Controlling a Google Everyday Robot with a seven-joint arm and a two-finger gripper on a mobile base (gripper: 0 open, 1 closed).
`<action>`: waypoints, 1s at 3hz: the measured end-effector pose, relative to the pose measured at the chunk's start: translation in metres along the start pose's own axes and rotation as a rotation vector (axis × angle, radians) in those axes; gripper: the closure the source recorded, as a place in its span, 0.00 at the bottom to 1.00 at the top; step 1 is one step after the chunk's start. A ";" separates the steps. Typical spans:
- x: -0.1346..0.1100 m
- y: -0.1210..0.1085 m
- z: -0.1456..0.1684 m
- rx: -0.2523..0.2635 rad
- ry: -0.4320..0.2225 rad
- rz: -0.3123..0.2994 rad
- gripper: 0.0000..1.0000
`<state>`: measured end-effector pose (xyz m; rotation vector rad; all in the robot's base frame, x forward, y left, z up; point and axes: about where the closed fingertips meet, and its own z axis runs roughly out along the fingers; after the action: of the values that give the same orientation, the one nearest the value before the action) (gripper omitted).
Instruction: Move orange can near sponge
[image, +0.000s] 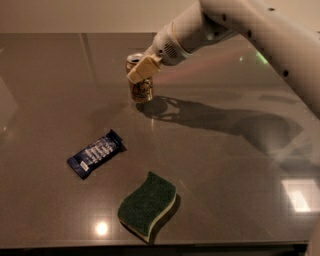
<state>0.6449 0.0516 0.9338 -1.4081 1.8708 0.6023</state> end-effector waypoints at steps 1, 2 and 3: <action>0.024 0.026 -0.043 -0.029 0.009 0.020 1.00; 0.046 0.051 -0.080 -0.046 -0.028 0.036 1.00; 0.069 0.073 -0.110 -0.052 -0.062 0.057 1.00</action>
Offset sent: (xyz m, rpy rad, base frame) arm -0.1261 -0.1253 0.0221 0.1140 0.0498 0.0104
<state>0.5361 -0.0494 0.9481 -1.3573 1.8635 0.7192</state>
